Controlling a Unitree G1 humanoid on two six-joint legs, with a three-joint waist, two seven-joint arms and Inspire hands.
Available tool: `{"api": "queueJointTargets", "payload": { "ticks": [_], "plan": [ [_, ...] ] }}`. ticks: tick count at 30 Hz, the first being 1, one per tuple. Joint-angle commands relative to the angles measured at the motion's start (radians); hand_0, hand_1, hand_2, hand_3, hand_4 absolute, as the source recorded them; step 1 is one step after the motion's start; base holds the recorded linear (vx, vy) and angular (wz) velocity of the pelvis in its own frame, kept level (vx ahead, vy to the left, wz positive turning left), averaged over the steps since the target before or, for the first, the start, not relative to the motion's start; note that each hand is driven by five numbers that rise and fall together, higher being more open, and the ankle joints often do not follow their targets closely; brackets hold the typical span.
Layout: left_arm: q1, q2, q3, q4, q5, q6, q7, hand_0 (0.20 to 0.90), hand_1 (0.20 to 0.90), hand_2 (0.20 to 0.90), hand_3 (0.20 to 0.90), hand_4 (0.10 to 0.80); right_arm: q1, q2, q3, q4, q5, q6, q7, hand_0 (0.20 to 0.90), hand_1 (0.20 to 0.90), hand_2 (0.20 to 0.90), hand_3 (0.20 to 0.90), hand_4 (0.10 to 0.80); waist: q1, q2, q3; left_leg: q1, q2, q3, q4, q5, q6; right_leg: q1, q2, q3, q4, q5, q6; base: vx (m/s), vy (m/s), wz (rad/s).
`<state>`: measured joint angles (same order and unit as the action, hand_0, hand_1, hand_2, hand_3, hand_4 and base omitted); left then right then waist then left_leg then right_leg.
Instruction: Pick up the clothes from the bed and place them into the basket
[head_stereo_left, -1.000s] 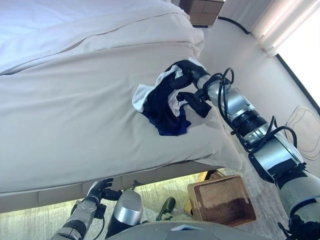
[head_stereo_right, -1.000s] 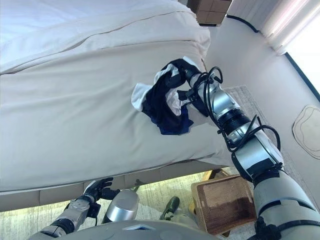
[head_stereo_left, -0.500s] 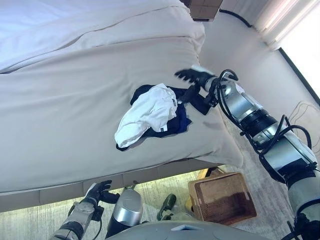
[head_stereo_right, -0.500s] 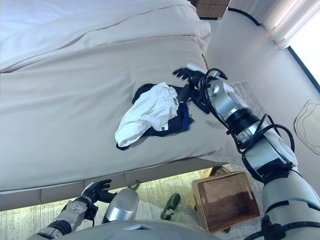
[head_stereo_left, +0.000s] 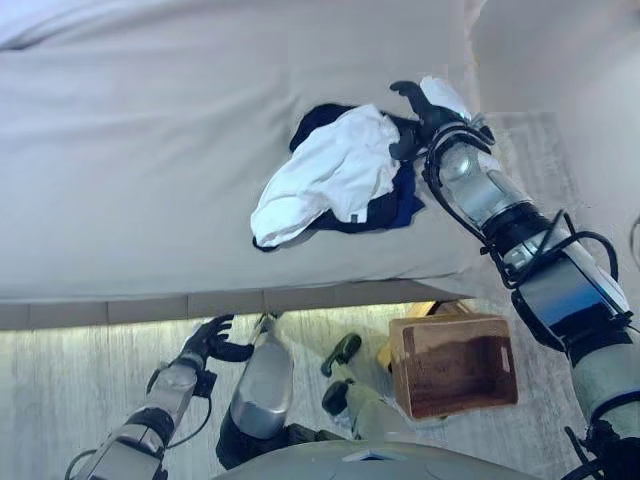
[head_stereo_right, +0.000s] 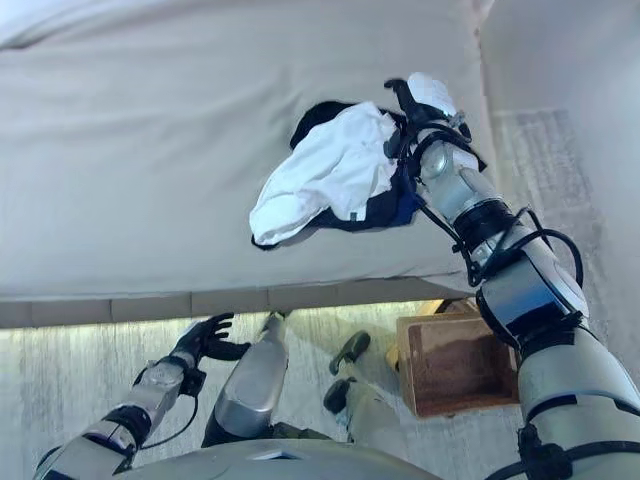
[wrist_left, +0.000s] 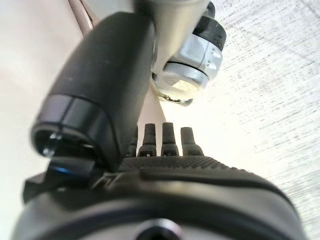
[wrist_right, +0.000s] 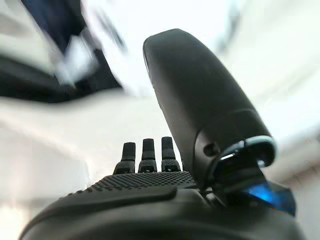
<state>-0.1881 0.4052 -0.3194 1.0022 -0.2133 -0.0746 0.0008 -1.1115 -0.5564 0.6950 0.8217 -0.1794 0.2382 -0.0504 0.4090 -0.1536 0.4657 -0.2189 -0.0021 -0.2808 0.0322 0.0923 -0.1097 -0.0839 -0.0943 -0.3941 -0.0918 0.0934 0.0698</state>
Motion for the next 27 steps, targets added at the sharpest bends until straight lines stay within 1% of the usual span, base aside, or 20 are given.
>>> {"api": "queueJointTargets", "payload": {
  "ticks": [1,3,5,9,12,13,14,15,16,17,18,19,20,21,22,23,24,26,27],
  "plan": [
    [0.038,0.002,-0.060,-0.030,-0.018,-0.035,0.013,0.900,0.900,0.900,0.900,0.800,-0.172,-0.032,0.052,0.005,-0.069,0.002,0.057,0.900,0.900,0.900,0.900,0.800,0.016,0.002,0.003,0.014,-0.023,0.065,-0.023,-0.052,0.089,0.034,-0.064,0.040,0.111,-0.034,0.053,-0.009,-0.019,0.18],
    [0.029,0.008,-0.055,-0.043,-0.016,-0.034,0.009,0.900,0.900,0.900,0.900,0.800,-0.177,-0.024,0.067,0.048,-0.078,0.019,0.118,0.900,0.900,0.900,0.900,0.800,0.027,0.006,0.018,0.007,-0.024,0.059,-0.030,-0.044,0.089,0.030,-0.063,0.031,0.113,-0.035,0.055,0.006,-0.024,0.14],
    [0.024,0.017,-0.048,-0.052,-0.011,-0.034,0.002,0.900,0.900,0.900,0.900,0.800,-0.176,-0.012,0.079,0.098,-0.093,0.000,0.134,0.900,0.900,0.900,0.900,0.800,0.040,0.009,0.029,0.003,-0.025,0.050,-0.041,-0.036,0.088,0.028,-0.059,0.020,0.113,-0.036,0.055,0.028,-0.020,0.18],
    [0.025,0.014,-0.054,-0.040,-0.014,-0.051,-0.004,0.900,0.900,0.900,0.900,0.800,-0.192,0.025,0.069,0.160,-0.095,-0.015,0.123,0.900,0.900,0.900,0.900,0.800,0.053,0.017,0.037,-0.004,-0.031,0.043,-0.045,-0.030,0.087,0.020,-0.059,0.008,0.115,-0.040,0.053,0.012,-0.002,0.05],
    [0.027,0.004,-0.063,-0.045,-0.020,-0.052,-0.008,0.900,0.900,0.900,0.900,0.800,-0.190,0.048,0.054,0.184,-0.114,-0.025,0.091,0.900,0.900,0.900,0.900,0.800,0.054,0.027,0.045,-0.009,-0.033,0.046,-0.046,-0.024,0.086,0.014,-0.059,0.006,0.115,-0.039,0.054,0.000,0.037,-0.01],
    [0.027,-0.001,-0.067,-0.043,-0.021,-0.058,-0.008,0.900,0.900,0.900,0.900,0.800,-0.191,0.055,0.054,0.195,-0.125,-0.032,0.077,0.851,0.851,0.851,0.842,0.742,0.054,0.031,0.047,-0.009,-0.033,0.046,-0.049,-0.023,0.086,0.013,-0.058,0.006,0.113,-0.039,0.054,0.000,0.000,0.00],
    [0.029,-0.005,-0.071,-0.042,-0.022,-0.062,-0.006,0.900,0.900,0.900,0.900,0.800,-0.191,0.058,0.056,0.198,-0.121,-0.036,0.059,0.472,0.472,0.472,0.400,0.300,0.054,0.033,0.048,-0.009,-0.033,0.047,-0.052,-0.022,0.086,0.012,-0.056,0.007,0.111,-0.039,0.054,0.000,0.000,0.00],
    [0.029,-0.007,-0.073,-0.042,-0.022,-0.064,-0.005,0.900,0.900,0.900,0.900,0.800,-0.191,0.060,0.056,0.199,-0.117,-0.039,0.042,0.300,0.300,0.300,0.200,0.100,0.053,0.034,0.049,-0.009,-0.032,0.047,-0.053,-0.021,0.086,0.011,-0.056,0.007,0.110,-0.039,0.054,0.000,0.000,0.00],
    [0.030,-0.012,-0.078,-0.050,-0.024,-0.061,-0.002,0.900,0.900,0.900,0.900,0.800,-0.191,0.065,0.057,0.192,-0.109,-0.047,-0.005,0.300,0.300,0.300,0.200,0.100,0.052,0.037,0.050,-0.008,-0.032,0.049,-0.059,-0.019,0.086,0.011,-0.054,0.008,0.107,-0.037,0.055,0.000,0.000,0.00],
    [0.033,-0.022,-0.084,-0.057,-0.023,-0.061,0.004,0.900,0.900,0.900,0.900,0.800,-0.193,0.067,0.055,0.160,-0.054,-0.087,-0.142,0.300,0.300,0.300,0.200,0.100,0.048,0.039,0.049,-0.005,-0.029,0.051,-0.065,-0.017,0.085,0.011,-0.052,0.009,0.104,-0.036,0.055,0.000,0.000,0.00],
    [0.034,-0.023,-0.086,-0.057,-0.025,-0.063,0.006,0.900,0.900,0.900,0.900,0.800,-0.195,0.068,0.048,0.141,-0.054,-0.087,-0.161,0.300,0.300,0.300,0.200,0.100,0.045,0.039,0.048,-0.003,-0.029,0.052,-0.066,-0.018,0.085,0.010,-0.052,0.011,0.105,-0.036,0.055,0.000,0.000,0.00],
    [0.041,-0.031,-0.088,-0.061,-0.026,-0.068,0.014,0.900,0.900,0.900,0.900,0.800,-0.193,0.065,0.025,0.048,-0.048,-0.107,-0.281,0.300,0.300,0.300,0.200,0.100,0.035,0.037,0.044,0.003,-0.026,0.057,-0.070,-0.022,0.084,0.009,-0.050,0.018,0.106,-0.035,0.056,0.000,0.000,0.00],
    [0.049,-0.035,-0.080,-0.061,-0.019,-0.069,0.018,0.900,0.900,0.900,0.900,0.800,-0.179,0.053,-0.028,-0.081,-0.036,-0.110,-0.360,0.300,0.300,0.300,0.200,0.100,0.024,0.033,0.038,0.011,-0.022,0.062,-0.070,-0.027,0.085,0.009,-0.048,0.024,0.111,-0.036,0.055,0.000,0.000,0.00],
    [0.060,-0.036,-0.074,-0.056,-0.011,-0.072,0.025,0.900,0.900,0.900,0.900,0.800,-0.151,0.044,-0.094,-0.191,-0.026,-0.135,-0.427,0.300,0.300,0.300,0.200,0.100,0.010,0.025,0.031,0.020,-0.017,0.069,-0.071,-0.034,0.086,0.008,-0.046,0.034,0.116,-0.038,0.055,0.006,-0.010,-0.03],
    [0.066,-0.037,-0.072,-0.050,-0.006,-0.074,0.032,0.900,0.900,0.900,0.900,0.800,-0.129,0.041,-0.134,-0.246,-0.015,-0.164,-0.472,0.300,0.300,0.300,0.200,0.100,0.001,0.020,0.026,0.028,-0.014,0.074,-0.072,-0.038,0.087,0.009,-0.044,0.040,0.118,-0.039,0.054,0.011,-0.012,-0.05],
    [0.068,-0.037,-0.068,-0.046,-0.003,-0.074,0.033,0.900,0.900,0.900,0.900,0.800,-0.119,0.040,-0.155,-0.280,-0.016,-0.160,-0.470,0.300,0.300,0.300,0.200,0.100,-0.003,0.018,0.022,0.031,-0.013,0.076,-0.072,-0.041,0.087,0.010,-0.043,0.044,0.119,-0.040,0.054,0.033,-0.035,-0.10],
    [0.076,-0.040,-0.056,-0.021,0.013,-0.067,0.044,0.900,0.900,0.900,0.900,0.800,-0.068,0.034,-0.241,-0.423,-0.031,-0.194,-0.525,0.300,0.300,0.300,0.200,0.100,-0.027,0.006,0.002,0.055,-0.009,0.090,-0.075,-0.056,0.092,0.017,-0.039,0.063,0.122,-0.045,0.054,0.044,-0.033,-0.14],
    [0.084,-0.039,-0.049,-0.002,0.022,-0.059,0.047,0.900,0.900,0.900,0.900,0.800,-0.045,0.012,-0.279,-0.512,-0.036,-0.205,-0.548,0.300,0.300,0.300,0.200,0.100,-0.049,-0.001,-0.025,0.075,-0.010,0.100,-0.077,-0.064,0.097,0.024,-0.040,0.076,0.121,-0.045,0.055,0.044,-0.005,-0.23],
    [0.084,-0.039,-0.049,-0.001,0.022,-0.059,0.047,0.900,0.900,0.900,0.900,0.800,-0.044,0.012,-0.279,-0.513,-0.036,-0.205,-0.548,0.300,0.300,0.300,0.200,0.100,-0.049,-0.001,-0.026,0.073,-0.010,0.099,-0.077,-0.063,0.097,0.023,-0.040,0.075,0.121,-0.044,0.056,0.081,0.037,-0.27]
  ]
}}
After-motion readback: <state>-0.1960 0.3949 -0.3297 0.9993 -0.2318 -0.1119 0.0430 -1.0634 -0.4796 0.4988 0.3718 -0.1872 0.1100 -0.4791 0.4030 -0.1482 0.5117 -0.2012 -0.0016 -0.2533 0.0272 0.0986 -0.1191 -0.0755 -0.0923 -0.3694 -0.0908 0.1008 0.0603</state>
